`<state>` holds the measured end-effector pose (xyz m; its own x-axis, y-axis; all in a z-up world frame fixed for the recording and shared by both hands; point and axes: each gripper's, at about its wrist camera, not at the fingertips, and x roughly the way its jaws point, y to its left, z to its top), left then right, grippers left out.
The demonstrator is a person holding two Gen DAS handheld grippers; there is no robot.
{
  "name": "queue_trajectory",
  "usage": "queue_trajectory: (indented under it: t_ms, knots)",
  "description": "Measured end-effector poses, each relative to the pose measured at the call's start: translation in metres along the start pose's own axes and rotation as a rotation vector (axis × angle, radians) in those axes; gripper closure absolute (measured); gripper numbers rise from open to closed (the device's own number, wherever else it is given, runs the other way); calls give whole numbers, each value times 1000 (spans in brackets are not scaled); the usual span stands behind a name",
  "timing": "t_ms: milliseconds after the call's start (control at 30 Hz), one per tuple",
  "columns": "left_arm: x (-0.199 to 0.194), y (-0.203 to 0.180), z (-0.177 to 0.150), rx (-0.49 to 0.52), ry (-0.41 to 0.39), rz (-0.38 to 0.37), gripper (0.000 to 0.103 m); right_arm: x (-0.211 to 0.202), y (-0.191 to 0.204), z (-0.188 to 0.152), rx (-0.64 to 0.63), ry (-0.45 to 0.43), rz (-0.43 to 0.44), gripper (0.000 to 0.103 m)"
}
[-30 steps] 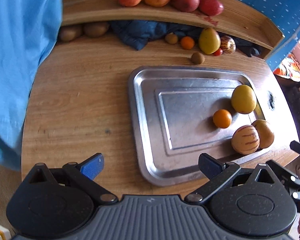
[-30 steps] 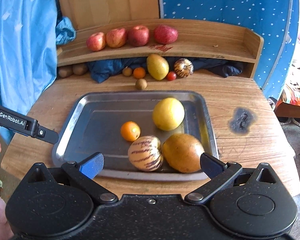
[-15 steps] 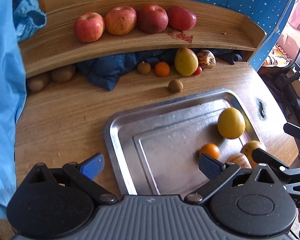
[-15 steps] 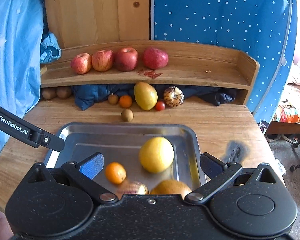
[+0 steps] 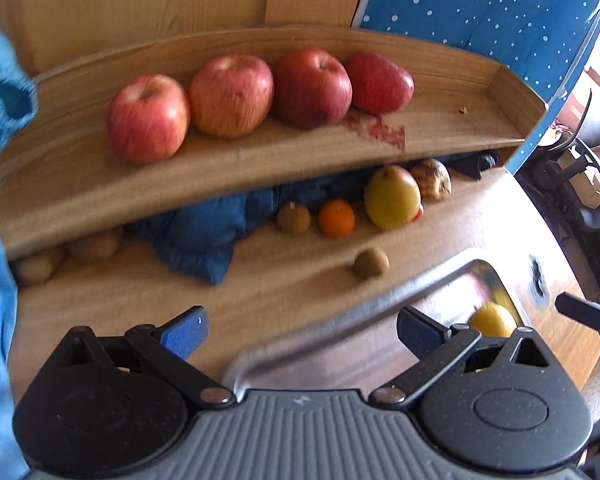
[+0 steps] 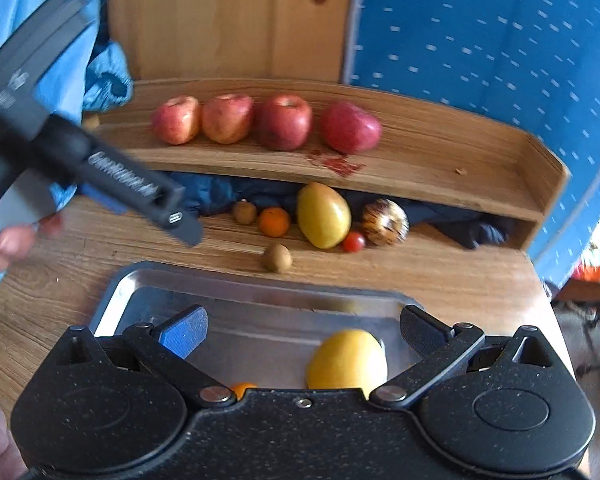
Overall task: Organize fruits
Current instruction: 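Move both tools back toward the fruit under the shelf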
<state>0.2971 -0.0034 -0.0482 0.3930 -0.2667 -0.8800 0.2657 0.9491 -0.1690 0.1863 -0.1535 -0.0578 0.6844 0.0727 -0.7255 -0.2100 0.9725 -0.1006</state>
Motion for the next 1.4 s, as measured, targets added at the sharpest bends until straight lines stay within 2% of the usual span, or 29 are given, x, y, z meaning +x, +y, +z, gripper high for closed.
queue_trajectory:
  t_ms: [267, 467, 600, 800, 833, 933, 1067, 1167, 1300, 1400]
  knots:
    - [31, 9, 27, 33, 0, -49, 1, 39, 2, 33, -8, 47, -1, 1]
    - [48, 20, 31, -45, 0, -125, 1, 63, 2, 41, 85, 80, -4, 7]
    - [55, 21, 32, -55, -16, -141, 1, 76, 7, 39, 107, 111, 2, 11]
    - [65, 19, 35, -78, -45, -140, 16, 90, 8, 40, 105, 139, -15, 23]
    - [67, 19, 35, -89, -52, -148, 22, 92, 8, 40, 104, 144, -15, 23]
    - [69, 19, 34, -119, -69, -151, 30, 98, 10, 41, 94, 156, -11, 28]
    - [77, 24, 35, -153, -54, -154, 46, 107, 13, 44, 81, 176, -9, 43]
    - [83, 29, 38, -173, -46, -165, 57, 114, 14, 46, 85, 182, -11, 47]
    - [86, 34, 41, -175, -54, -183, 55, 122, 13, 47, 95, 191, -9, 54]
    - [87, 35, 42, -183, -62, -185, 55, 127, 12, 48, 114, 204, 3, 54]
